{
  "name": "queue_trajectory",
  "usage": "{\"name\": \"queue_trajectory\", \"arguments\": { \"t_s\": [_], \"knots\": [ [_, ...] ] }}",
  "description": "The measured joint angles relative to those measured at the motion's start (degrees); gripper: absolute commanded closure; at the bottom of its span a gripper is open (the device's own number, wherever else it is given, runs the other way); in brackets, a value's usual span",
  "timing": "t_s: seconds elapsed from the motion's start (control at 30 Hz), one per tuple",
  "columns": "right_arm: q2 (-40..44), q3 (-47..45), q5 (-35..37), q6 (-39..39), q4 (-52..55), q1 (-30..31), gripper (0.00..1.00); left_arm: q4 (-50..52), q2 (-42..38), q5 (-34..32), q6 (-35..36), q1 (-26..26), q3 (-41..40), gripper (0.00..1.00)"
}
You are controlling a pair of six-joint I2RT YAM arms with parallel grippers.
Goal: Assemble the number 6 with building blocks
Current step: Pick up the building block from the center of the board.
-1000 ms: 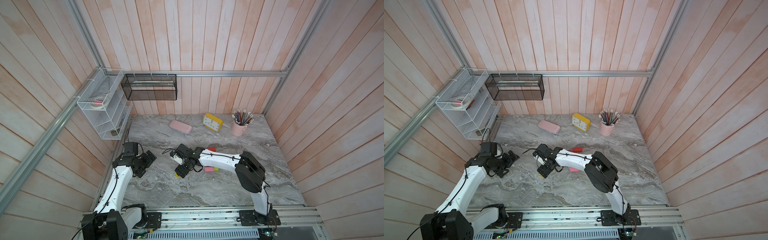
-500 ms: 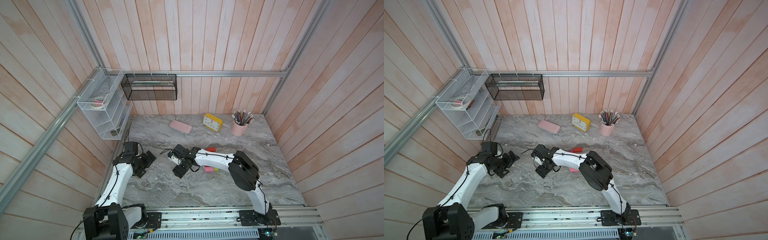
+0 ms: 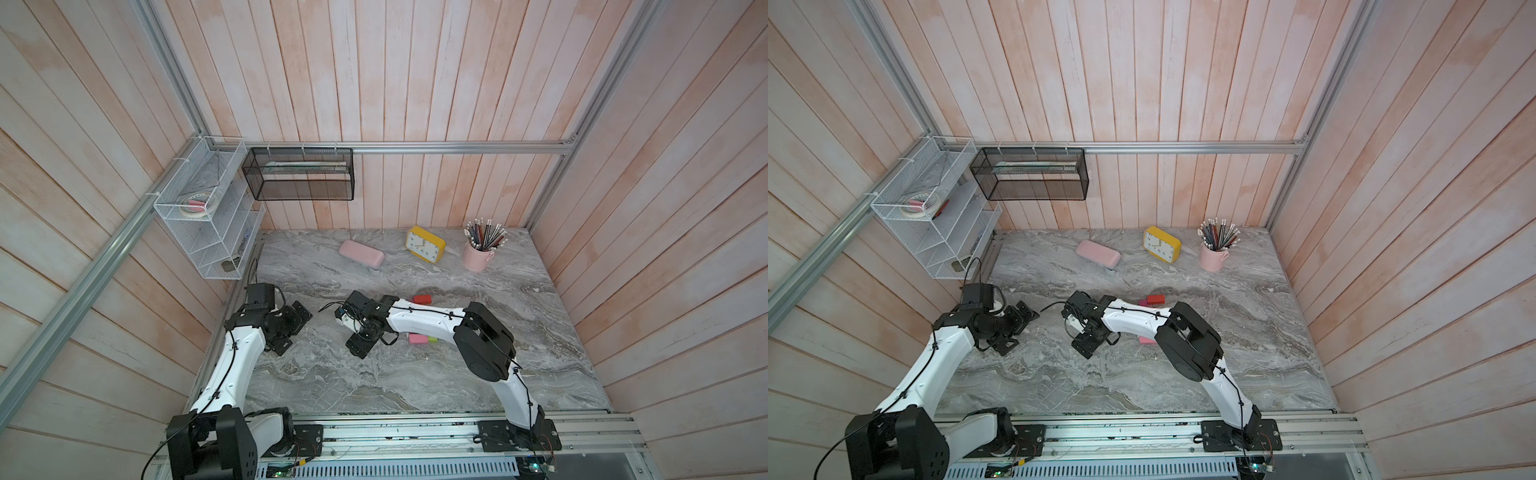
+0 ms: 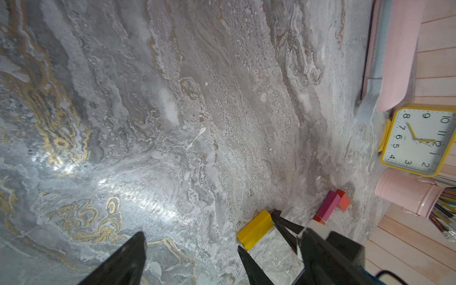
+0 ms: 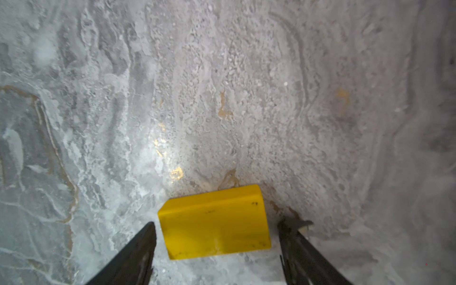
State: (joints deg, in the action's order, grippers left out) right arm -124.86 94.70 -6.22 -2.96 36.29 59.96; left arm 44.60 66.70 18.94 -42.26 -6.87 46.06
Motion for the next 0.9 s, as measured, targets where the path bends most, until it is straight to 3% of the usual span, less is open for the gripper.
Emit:
{"name": "queue_trajectory", "arguments": {
  "t_s": [0.3,0.63,0.9],
  "knots": [
    [-2.12,3.39,0.85,0.07,1.49,0.0,0.26,-0.5,-0.02,0.13,0.0,0.0,-0.02,0.01],
    [-2.47,4.04,1.92,-0.5,2.62,0.0,0.45,-0.48,-0.09,0.13,0.04,0.0,-0.02,0.01],
    [-0.72,2.19,3.67,-4.94,3.04,-0.07,0.45,-0.59,-0.85,0.42,0.72,-0.26,-0.24,0.01]
  ]
}}
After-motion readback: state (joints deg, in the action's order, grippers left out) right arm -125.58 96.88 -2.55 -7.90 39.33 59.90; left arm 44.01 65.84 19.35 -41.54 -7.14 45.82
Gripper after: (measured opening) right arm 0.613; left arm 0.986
